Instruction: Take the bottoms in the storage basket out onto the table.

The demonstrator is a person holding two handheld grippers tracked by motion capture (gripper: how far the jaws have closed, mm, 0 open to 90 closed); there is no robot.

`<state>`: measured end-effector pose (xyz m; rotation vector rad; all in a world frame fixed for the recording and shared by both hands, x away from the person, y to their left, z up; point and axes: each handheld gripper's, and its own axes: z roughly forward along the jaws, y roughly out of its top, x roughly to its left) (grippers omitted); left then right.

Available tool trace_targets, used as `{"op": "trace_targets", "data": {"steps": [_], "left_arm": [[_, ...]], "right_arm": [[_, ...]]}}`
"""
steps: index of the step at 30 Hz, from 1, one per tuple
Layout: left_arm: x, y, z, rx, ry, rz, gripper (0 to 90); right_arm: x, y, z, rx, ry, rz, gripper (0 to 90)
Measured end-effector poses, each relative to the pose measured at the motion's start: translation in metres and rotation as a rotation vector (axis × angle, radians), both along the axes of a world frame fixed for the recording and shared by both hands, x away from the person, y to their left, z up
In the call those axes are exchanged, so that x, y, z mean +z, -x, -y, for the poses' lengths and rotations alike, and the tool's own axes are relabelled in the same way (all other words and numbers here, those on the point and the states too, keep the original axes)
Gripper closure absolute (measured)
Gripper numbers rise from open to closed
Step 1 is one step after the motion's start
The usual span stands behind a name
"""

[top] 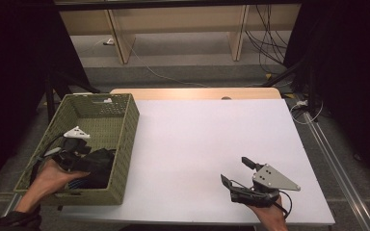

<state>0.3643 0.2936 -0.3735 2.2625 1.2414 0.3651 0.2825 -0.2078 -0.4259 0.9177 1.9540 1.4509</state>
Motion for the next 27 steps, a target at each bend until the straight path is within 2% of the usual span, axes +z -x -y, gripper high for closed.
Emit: {"op": "trace_targets", "data": {"steps": [3, 5, 6, 8, 9, 11, 12, 15, 18, 19, 23, 24, 25, 27], "left_arm": [[-0.007, -0.006, -0.002, 0.005, -0.019, -0.036, 15.6], [-0.014, -0.012, -0.001, -0.002, -0.055, -0.073, 15.7], [-0.014, -0.012, -0.001, -0.002, -0.055, -0.073, 15.7], [-0.018, -0.017, 0.000, -0.016, -0.082, -0.111, 15.8], [-0.018, -0.017, 0.000, -0.016, -0.082, -0.111, 15.7], [-0.025, -0.022, 0.001, -0.027, -0.109, -0.148, 15.8], [-0.025, -0.022, 0.001, -0.027, -0.109, -0.148, 15.7], [-0.031, -0.026, 0.003, -0.029, -0.137, -0.184, 15.7], [-0.040, -0.031, 0.005, -0.043, -0.153, -0.236, 15.6], [-0.040, -0.031, 0.005, -0.043, -0.153, -0.236, 15.4], [-0.048, -0.037, 0.006, -0.041, -0.171, -0.283, 13.7], [-0.053, -0.040, 0.007, -0.042, -0.212, -0.314, 9.8], [-0.053, -0.040, 0.007, -0.042, -0.212, -0.314, 8.0], [-0.058, -0.044, 0.008, -0.029, -0.258, -0.338, 5.7]], "right_arm": [[0.000, 0.000, 0.000, 0.002, 0.000, 0.000, 15.3], [-0.001, 0.000, 0.000, 0.003, 0.004, -0.009, 15.4], [-0.001, 0.000, 0.000, 0.003, 0.004, -0.009, 15.4], [-0.001, 0.000, -0.001, 0.006, 0.009, -0.009, 15.4], [-0.001, 0.000, -0.001, 0.006, 0.009, -0.009, 15.4], [-0.001, -0.001, -0.001, 0.008, 0.010, -0.007, 15.4], [-0.001, -0.001, -0.001, 0.009, 0.010, -0.008, 15.4], [-0.001, -0.001, -0.001, 0.011, 0.013, -0.009, 15.4], [-0.002, -0.001, -0.001, 0.015, 0.020, -0.009, 15.5], [-0.002, -0.001, -0.001, 0.015, 0.020, -0.009, 15.5], [-0.002, -0.001, -0.001, 0.018, 0.033, -0.020, 15.5], [-0.002, -0.002, -0.002, 0.020, 0.027, -0.018, 15.7], [-0.002, -0.002, -0.002, 0.020, 0.028, -0.020, 15.7], [-0.003, -0.002, -0.002, 0.023, 0.031, -0.019, 15.7]]}}
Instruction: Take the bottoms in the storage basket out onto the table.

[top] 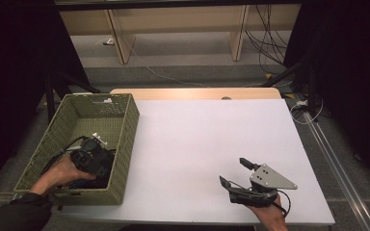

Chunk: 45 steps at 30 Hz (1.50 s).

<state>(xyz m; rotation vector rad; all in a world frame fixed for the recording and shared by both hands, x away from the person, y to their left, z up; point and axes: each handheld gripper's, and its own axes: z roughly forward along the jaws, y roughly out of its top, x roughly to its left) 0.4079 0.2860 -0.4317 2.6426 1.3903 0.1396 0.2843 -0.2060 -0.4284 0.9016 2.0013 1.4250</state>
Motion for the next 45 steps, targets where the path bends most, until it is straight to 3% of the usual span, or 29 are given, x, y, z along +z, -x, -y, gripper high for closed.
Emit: {"op": "trace_targets", "data": {"steps": [3, 7, 14, 19, 21, 22, 23, 28, 29, 30, 32, 38, 45], "left_arm": [[-0.008, -0.010, -0.003, 0.044, -0.033, -0.036, 0.8], [-0.011, -0.016, -0.005, 0.057, -0.031, -0.055, 0.0], [-0.015, -0.026, -0.005, 0.097, -0.052, -0.061, 0.0], [-0.018, -0.031, -0.008, 0.131, -0.043, -0.068, 1.2], [-0.017, -0.030, -0.010, 0.138, -0.039, -0.069, 6.5], [-0.015, -0.030, -0.011, 0.141, -0.037, -0.066, 15.6], [-0.014, -0.030, -0.012, 0.138, -0.036, -0.063, 15.6], [-0.010, -0.030, -0.021, 0.146, 0.003, -0.051, 37.6], [-0.009, -0.030, -0.021, 0.145, 0.011, -0.045, 46.2], [-0.008, -0.030, -0.022, 0.143, 0.018, -0.040, 46.2], [-0.006, -0.029, -0.022, 0.137, 0.030, -0.030, 55.1], [-0.003, -0.031, -0.028, 0.159, 0.087, -0.018, 60.3], [0.008, -0.031, -0.041, 0.195, 0.167, 0.032, 62.4]], "right_arm": [[0.000, 0.000, 0.000, 0.003, 0.002, 0.001, 15.8], [0.000, 0.000, -0.001, 0.005, 0.002, 0.001, 15.8], [0.000, 0.000, -0.001, 0.008, 0.004, 0.000, 15.9], [0.000, 0.000, -0.001, 0.011, 0.005, 0.003, 16.0], [0.000, 0.000, -0.001, 0.012, 0.006, 0.002, 16.1], [-0.001, 0.000, -0.001, 0.014, 0.008, 0.005, 16.2], [-0.001, 0.000, -0.001, 0.014, 0.008, 0.005, 16.2], [-0.001, 0.000, 0.000, 0.016, -0.008, -0.014, 16.4], [-0.001, 0.000, 0.000, 0.013, -0.006, -0.013, 16.5], [-0.001, 0.000, 0.000, 0.013, -0.006, -0.013, 16.5], [-0.001, -0.001, 0.000, 0.016, -0.009, -0.012, 16.5], [-0.001, -0.001, 0.000, 0.014, -0.009, -0.012, 16.6], [-0.001, -0.002, 0.001, 0.009, -0.006, -0.021, 16.7]]}}
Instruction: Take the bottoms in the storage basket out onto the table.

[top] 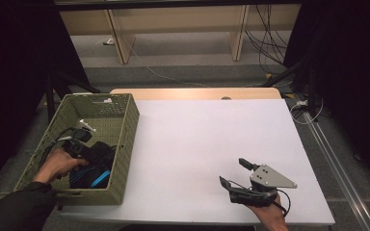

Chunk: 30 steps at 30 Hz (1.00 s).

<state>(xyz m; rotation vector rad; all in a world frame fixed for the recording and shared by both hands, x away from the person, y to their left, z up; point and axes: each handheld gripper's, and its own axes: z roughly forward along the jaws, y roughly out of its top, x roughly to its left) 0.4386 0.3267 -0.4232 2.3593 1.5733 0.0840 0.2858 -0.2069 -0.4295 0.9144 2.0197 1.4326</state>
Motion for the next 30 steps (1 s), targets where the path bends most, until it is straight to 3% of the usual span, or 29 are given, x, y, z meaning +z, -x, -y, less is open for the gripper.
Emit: {"op": "trace_targets", "data": {"steps": [2, 17, 19, 30], "left_arm": [[0.010, 0.000, -0.005, 0.019, 0.028, 0.034, 62.7], [0.055, 0.005, -0.032, 0.114, 0.116, 0.188, 63.2], [0.058, 0.006, -0.034, 0.117, 0.122, 0.197, 63.1], [0.089, 0.015, -0.043, 0.172, 0.196, 0.327, 63.2]], "right_arm": [[0.000, 0.000, 0.001, -0.003, 0.005, -0.002, 16.7], [0.000, 0.000, 0.000, -0.005, -0.006, 0.004, 16.8], [0.000, 0.000, 0.001, -0.006, 0.002, -0.002, 16.8], [0.000, 0.000, 0.001, -0.007, 0.001, -0.003, 16.8]]}}
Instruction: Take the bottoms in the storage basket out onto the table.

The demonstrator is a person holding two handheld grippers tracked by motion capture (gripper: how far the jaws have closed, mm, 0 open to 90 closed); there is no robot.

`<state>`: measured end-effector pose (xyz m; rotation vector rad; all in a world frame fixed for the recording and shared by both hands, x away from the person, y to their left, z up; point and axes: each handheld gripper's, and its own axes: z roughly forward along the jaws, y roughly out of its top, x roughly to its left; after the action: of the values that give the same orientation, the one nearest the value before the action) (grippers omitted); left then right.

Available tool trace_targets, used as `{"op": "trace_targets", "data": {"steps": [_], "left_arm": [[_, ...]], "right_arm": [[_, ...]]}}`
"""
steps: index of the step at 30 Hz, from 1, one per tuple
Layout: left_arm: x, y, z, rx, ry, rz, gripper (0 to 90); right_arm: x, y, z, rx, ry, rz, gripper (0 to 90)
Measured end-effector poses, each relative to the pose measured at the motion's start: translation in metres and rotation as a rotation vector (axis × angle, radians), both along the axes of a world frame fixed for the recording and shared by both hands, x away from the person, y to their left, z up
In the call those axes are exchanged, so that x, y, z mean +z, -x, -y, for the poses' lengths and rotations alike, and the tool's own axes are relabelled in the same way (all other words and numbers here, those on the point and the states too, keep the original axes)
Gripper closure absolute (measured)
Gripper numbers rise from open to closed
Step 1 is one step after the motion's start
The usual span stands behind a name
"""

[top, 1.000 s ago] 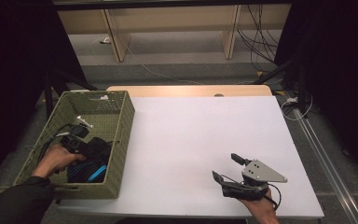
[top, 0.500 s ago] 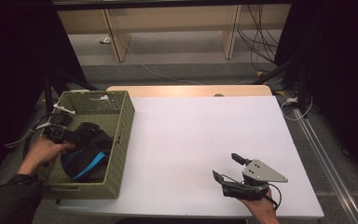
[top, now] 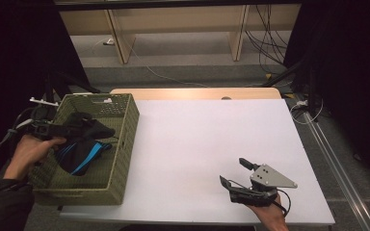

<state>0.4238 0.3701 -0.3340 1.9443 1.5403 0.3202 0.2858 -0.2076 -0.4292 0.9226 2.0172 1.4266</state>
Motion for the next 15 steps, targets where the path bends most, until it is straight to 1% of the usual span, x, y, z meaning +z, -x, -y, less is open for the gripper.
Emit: {"op": "trace_targets", "data": {"steps": [1, 3, 4, 5, 6, 7, 9, 12, 13, 15], "left_arm": [[0.000, 0.000, 0.000, 0.000, 0.000, 0.000, 63.3], [0.004, 0.001, 0.000, 0.004, 0.006, 0.018, 63.3], [0.008, 0.002, 0.001, 0.001, 0.023, 0.036, 63.3], [0.009, 0.002, 0.001, 0.002, 0.033, 0.044, 63.2], [0.009, 0.002, 0.001, 0.002, 0.033, 0.044, 63.3], [0.011, 0.002, 0.001, 0.004, 0.040, 0.053, 63.3], [0.014, 0.003, 0.001, 0.008, 0.046, 0.071, 63.3], [0.020, 0.005, 0.002, 0.019, 0.061, 0.109, 63.3], [0.020, 0.005, 0.002, 0.019, 0.061, 0.109, 63.3], [0.023, 0.006, 0.002, 0.022, 0.073, 0.128, 63.3]], "right_arm": [[0.000, 0.000, 0.000, 0.000, 0.000, 0.000, 16.8], [0.000, 0.000, 0.000, 0.001, 0.000, 0.000, 16.8], [0.000, 0.000, 0.000, 0.000, 0.001, 0.000, 16.8], [0.000, 0.000, 0.000, 0.000, 0.000, 0.000, 16.8], [0.000, 0.000, 0.000, 0.000, 0.001, 0.001, 16.8], [0.000, 0.000, 0.000, 0.001, -0.007, 0.006, 16.8], [0.000, 0.000, 0.000, 0.001, -0.007, 0.005, 16.8], [0.000, 0.000, 0.000, 0.001, -0.007, 0.005, 16.8], [0.000, 0.000, 0.000, 0.001, -0.007, 0.005, 16.8], [0.000, 0.000, 0.000, 0.000, -0.001, 0.002, 16.8]]}}
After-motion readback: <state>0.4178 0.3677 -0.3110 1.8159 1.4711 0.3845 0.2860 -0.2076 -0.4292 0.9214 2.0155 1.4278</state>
